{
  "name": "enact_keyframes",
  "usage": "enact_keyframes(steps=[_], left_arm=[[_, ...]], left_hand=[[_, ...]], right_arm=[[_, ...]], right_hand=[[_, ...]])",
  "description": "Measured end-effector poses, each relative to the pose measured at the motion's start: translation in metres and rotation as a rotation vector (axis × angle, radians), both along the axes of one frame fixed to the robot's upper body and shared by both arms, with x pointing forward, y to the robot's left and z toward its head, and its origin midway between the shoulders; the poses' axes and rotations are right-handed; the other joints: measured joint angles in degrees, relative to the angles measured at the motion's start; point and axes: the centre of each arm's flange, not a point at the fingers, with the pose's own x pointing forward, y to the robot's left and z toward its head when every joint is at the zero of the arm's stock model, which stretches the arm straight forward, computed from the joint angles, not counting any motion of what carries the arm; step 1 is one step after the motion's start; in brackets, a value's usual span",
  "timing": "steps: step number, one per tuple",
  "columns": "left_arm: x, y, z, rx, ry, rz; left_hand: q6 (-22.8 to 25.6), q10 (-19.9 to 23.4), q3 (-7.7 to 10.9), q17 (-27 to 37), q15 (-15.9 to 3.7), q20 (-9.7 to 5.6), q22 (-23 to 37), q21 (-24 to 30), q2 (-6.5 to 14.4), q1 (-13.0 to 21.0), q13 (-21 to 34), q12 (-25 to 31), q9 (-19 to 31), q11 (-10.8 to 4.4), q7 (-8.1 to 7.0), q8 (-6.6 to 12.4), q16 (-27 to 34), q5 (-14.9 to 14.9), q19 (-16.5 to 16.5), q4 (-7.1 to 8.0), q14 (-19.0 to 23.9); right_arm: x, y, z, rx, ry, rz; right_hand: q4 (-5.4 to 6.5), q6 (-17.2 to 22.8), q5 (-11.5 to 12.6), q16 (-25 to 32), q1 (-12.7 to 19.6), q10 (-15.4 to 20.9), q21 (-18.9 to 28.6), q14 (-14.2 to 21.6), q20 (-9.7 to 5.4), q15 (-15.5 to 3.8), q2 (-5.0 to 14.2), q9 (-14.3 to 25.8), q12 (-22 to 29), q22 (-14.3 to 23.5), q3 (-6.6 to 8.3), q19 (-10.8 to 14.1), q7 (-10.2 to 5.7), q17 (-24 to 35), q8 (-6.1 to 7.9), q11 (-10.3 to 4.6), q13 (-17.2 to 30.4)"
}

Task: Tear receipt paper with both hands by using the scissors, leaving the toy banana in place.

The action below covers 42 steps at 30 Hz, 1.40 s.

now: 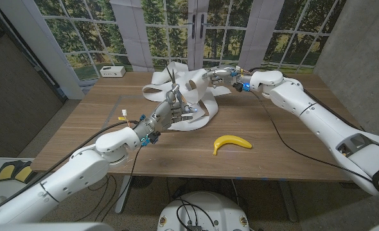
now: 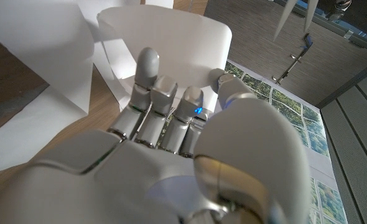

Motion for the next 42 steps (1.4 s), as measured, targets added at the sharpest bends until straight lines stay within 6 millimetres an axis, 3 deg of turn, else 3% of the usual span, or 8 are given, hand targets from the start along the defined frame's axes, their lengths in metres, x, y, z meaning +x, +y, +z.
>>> enact_keyframes(steps=[26, 42], left_arm=[[0.006, -0.014, -0.001, 0.115, 0.049, -0.141], [0.013, -0.028, 0.002, 0.14, 0.082, -0.239]], left_hand=[[0.1, 1.05, 0.1, 0.28, 0.2, 0.21, 0.0, -0.44, 0.0, 0.0, 0.35, -0.61, 0.0, 0.43, -0.1, 0.0, -0.19, -0.23, 0.2, 0.03, 0.2], [0.1, 2.07, 0.11, 0.27, 0.19, 0.2, 0.0, -0.89, 0.0, -0.01, 0.7, -0.68, 0.0, 0.84, -0.1, 0.0, -0.18, -0.22, 0.2, 0.04, 0.82]], right_arm=[[-0.005, -0.018, 0.02, 0.079, -0.023, 0.072], [-0.01, -0.023, 0.029, 0.063, -0.068, 0.15]], right_hand=[[0.36, 0.0, 2.45, -1.09, -0.95, 0.2, 0.24, 0.4, 0.1, -0.21, -0.85, 0.84, -0.33, 0.17, 1.63, 0.09, 0.0, 0.01, -0.03, 0.01, 0.69], [0.27, 0.0, 3.41, -1.52, -1.63, 0.31, 0.23, 0.39, 0.1, -0.21, -0.79, 4.6, -0.64, 0.63, 2.62, 0.09, 0.0, 0.01, -0.63, 0.1, 1.22]])
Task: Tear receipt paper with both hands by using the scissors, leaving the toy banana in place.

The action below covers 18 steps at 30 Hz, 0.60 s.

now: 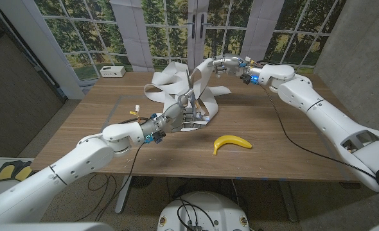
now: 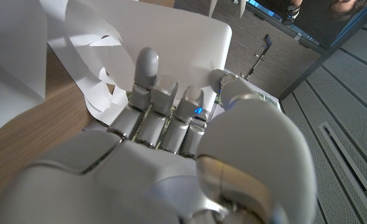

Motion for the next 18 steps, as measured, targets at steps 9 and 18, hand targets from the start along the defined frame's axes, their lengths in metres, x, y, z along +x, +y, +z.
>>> enact_keyframes(steps=[9, 18], left_arm=[[0.001, -0.005, 0.003, 0.013, 0.001, -0.027], [0.002, -0.005, 0.003, 0.017, 0.009, -0.029]], left_hand=[[0.0, 0.1, 0.22, 0.0, 0.0, 0.0, 0.27, -0.39, 0.0, 0.0, 0.32, -0.17, 0.0, -0.1, 0.0, 0.0, 0.0, 0.0, 0.0, 0.22, 0.0], [0.0, 0.1, 0.22, -0.01, 0.0, 0.0, 0.27, -0.39, -0.01, 0.0, 0.48, -0.18, 0.0, -0.1, 0.0, 0.0, 0.0, -0.17, 0.0, 0.22, -0.01]], right_arm=[[0.004, -0.002, 0.0, -0.032, -0.022, 0.023], [0.011, -0.003, -0.002, -0.042, -0.026, 0.04]], right_hand=[[-0.01, 0.0, 0.02, -0.22, -0.36, -0.03, 0.0, 0.0, 0.22, 0.0, -0.37, 0.86, -0.34, 0.33, 0.33, -0.22, 0.0, 0.0, -0.19, -0.03, -0.01], [-0.12, 0.0, 0.37, -0.22, -0.82, -0.03, 0.0, 0.0, 0.22, 0.0, -0.22, 1.68, -0.35, 0.33, 0.67, -0.22, 0.0, 0.0, -0.44, -0.04, 0.06]])
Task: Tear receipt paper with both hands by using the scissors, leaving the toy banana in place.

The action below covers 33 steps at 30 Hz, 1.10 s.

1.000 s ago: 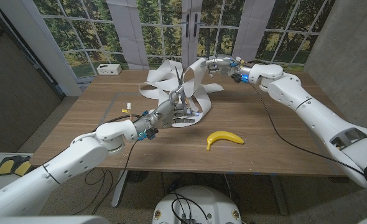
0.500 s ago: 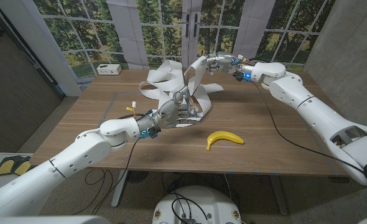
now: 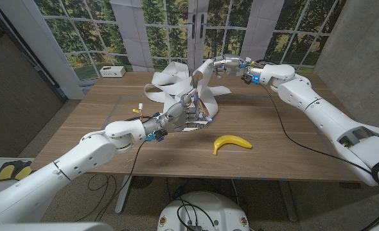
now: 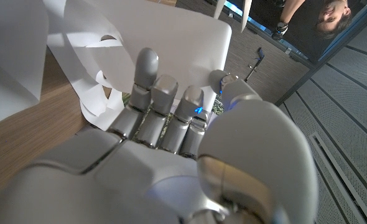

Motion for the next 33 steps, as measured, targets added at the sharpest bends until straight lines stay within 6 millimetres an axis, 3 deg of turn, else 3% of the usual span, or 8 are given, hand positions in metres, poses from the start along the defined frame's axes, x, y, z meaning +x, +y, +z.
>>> enact_keyframes(steps=[11, 33], left_arm=[[0.0045, 0.0004, 0.0005, 0.003, 0.006, 0.0], [0.0096, -0.0013, 0.0017, 0.016, 0.015, -0.002]], left_hand=[[0.0, 0.0, 0.0, 0.28, 0.23, 0.0, -0.01, -0.21, -0.01, 0.0, 0.07, -0.03, 0.0, 0.0, 0.0, 0.0, 0.0, -0.07, 0.0, 0.0, 0.23], [0.1, 0.62, 0.08, 0.27, 0.1, -0.21, -0.02, -0.44, -0.51, -0.52, 0.62, -0.48, 0.0, -0.03, -0.1, 0.0, -0.28, -0.07, 0.2, 0.07, 0.72]], right_arm=[[0.0015, 0.0004, -0.0022, -0.031, -0.013, 0.023], [0.0024, -0.0071, -0.0024, -0.088, -0.065, 0.014]], right_hand=[[-0.01, 0.0, 0.21, -0.44, -0.14, 0.0, 0.0, 0.0, -0.13, 0.0, -0.14, 2.42, 0.0, 0.27, 0.44, -0.13, 0.0, 0.0, -0.4, 0.0, 0.47], [-0.19, 0.01, 0.42, -0.85, -0.36, 0.0, 0.0, 0.0, 0.0, 0.0, 0.09, 3.35, 0.0, 0.98, 1.54, -1.24, -0.01, 0.0, -0.79, 0.0, 1.22]])
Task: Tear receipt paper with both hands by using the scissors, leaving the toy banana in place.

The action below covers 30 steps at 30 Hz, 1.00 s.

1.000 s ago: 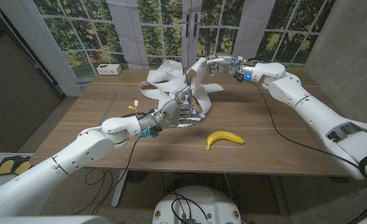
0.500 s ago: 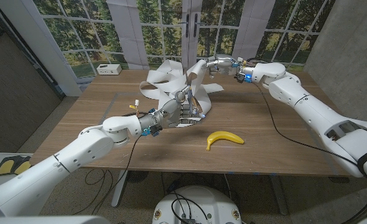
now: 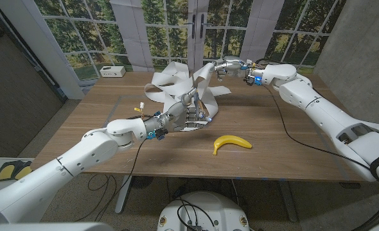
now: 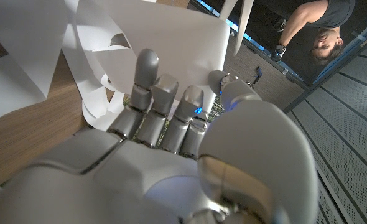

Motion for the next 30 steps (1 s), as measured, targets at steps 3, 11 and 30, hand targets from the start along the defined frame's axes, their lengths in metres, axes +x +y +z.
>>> enact_keyframes(steps=[3, 11, 30], left_arm=[[0.001, -0.0005, 0.0004, -0.001, 0.0, 0.0], [0.0007, -0.0033, -0.0019, 0.004, 0.008, -0.017], [0.0003, -0.009, 0.005, -0.012, -0.02, -0.018]], left_hand=[[0.0, 0.0, 0.0, 0.0, 0.0, 0.0, 0.0, 0.0, 0.0, 0.0, 0.0, -0.01, 0.0, 0.0, 0.0, 0.0, 0.0, 0.0, 0.0, 0.0, 0.0], [0.09, 0.09, 0.16, -0.01, -0.17, 0.0, 0.0, 0.0, 0.01, -0.01, 0.0, -0.18, 0.0, -0.09, -0.09, 0.0, 0.0, 0.0, 0.0, 0.16, 0.18], [0.31, 0.63, 0.16, 0.27, -0.71, 0.11, -0.01, -0.43, 0.22, -0.23, 0.53, -0.21, 0.0, 0.02, -0.32, 0.0, 0.0, 0.0, 0.51, 0.16, 1.33]], right_arm=[[-0.0023, 0.001, 0.0009, -0.007, -0.015, 0.011], [-0.0047, -0.0002, 0.002, -0.018, -0.047, 0.029], [-0.0031, -0.0007, 0.006, -0.099, -0.09, 0.065]], right_hand=[[0.17, 0.12, -0.01, -0.14, 0.0, 0.0, 0.0, 0.0, 0.0, 0.0, 0.0, 0.27, 0.0, 0.05, 0.18, 0.0, -0.12, 0.0, -0.1, 0.0, -0.12], [0.17, 0.11, -0.04, -0.21, -0.01, 0.0, 0.0, 0.0, 0.09, 0.0, 0.0, 0.66, 0.0, 0.48, 0.18, -0.73, -0.11, 0.0, -0.32, 0.0, 0.21], [-0.01, 0.42, 0.07, -0.65, -0.68, -0.02, 0.0, -0.21, 0.09, 0.2, -0.4, 0.85, 0.0, 0.18, 0.96, -0.72, -0.43, 0.0, -0.15, 0.02, -0.25]])
